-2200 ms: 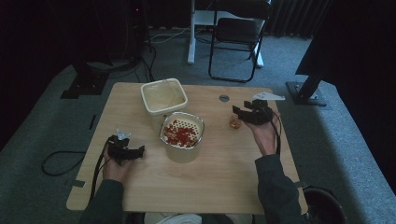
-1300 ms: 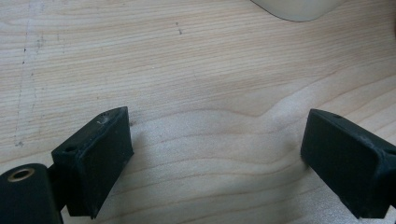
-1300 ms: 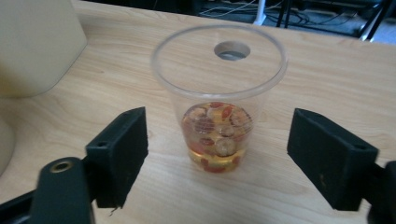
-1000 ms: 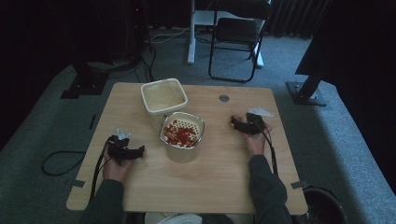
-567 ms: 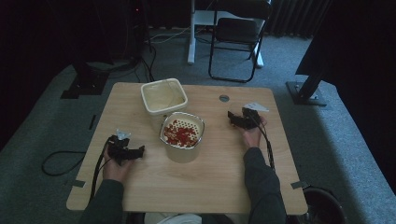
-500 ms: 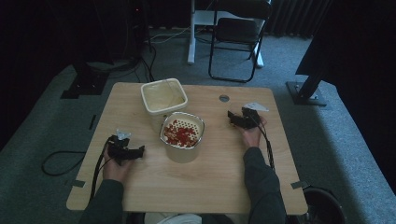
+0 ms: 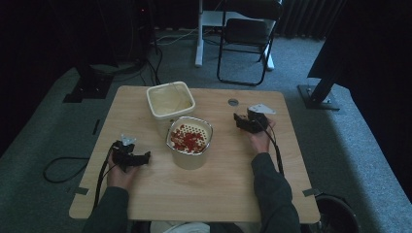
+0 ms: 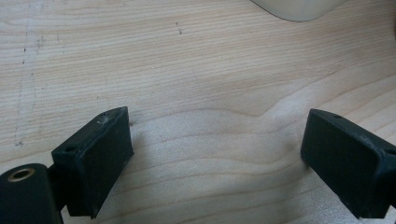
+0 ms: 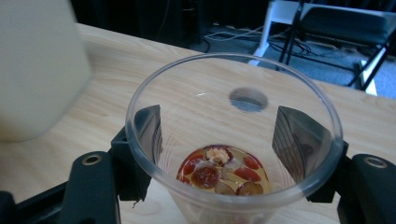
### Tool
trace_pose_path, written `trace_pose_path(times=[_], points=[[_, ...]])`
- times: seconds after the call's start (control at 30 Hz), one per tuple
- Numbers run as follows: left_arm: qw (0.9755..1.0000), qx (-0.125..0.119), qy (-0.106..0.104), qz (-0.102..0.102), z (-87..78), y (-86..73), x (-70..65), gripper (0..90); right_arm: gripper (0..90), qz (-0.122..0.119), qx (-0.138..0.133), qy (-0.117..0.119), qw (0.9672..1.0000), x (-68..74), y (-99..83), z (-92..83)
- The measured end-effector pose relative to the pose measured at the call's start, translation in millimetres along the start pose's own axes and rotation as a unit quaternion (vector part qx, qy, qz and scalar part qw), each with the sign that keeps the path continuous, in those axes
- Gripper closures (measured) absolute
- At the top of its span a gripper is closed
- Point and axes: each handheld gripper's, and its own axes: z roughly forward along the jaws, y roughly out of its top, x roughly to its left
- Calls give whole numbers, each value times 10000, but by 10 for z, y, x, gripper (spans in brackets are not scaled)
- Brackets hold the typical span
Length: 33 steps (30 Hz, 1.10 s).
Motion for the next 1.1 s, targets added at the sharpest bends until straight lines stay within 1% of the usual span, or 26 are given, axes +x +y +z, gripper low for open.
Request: trace_pose_path(times=[0.03, 0.13, 0.23, 0.3, 0.37, 0.4, 0.43, 0.47, 0.57, 0.73, 0.87, 1.0, 1.1], points=[[10000, 0, 0, 1, 0, 0, 0, 93, 325, -101, 6, 32, 9999, 48, 34, -35], [10000, 0, 0, 0, 0, 0, 0, 93, 322, -264, 3, 170, 9995, 155, 103, -110], [10000, 0, 0, 1, 0, 0, 0, 93, 319, -366, 39, 291, 9989, 241, 153, -149], [10000, 1, -1, 0, 0, 0, 0, 93, 319, -467, 84, 286, 9985, 311, 182, -173], [10000, 2, -3, 3, 1, 1, 1, 93, 319, -551, 117, 330, 9979, 373, 207, -195], [10000, 2, -3, 3, 1, 1, 1, 93, 319, -551, 117, 330, 9979, 373, 207, -195], [10000, 2, 0, 11, 1, 2, 2, 93, 319, -609, 125, 331, 9975, 405, 220, -206], [10000, 2, 0, 12, 0, 1, 2, 93, 319, -712, 136, 361, 9967, 467, 247, -233], [10000, 3, 0, 12, 0, 1, 2, 93, 319, -804, 138, 371, 9960, 518, 291, -269], [10000, -4, -2, -5, 2, 1, 0, 93, 319, -929, 69, 398, 9949, 602, 379, -346], [10000, -5, 4, 3, 1, 1, 0, 93, 320, -1112, -22, 458, 9927, 680, 448, -410], [10000, -5, 4, -1, 1, 1, 0, 93, 322, -1237, -15, 472, 9912, 756, 495, -444], [10000, -3, 1, 2, 1, 2, 0, 93, 323, -1363, 3, 489, 9895, 817, 528, -466]])
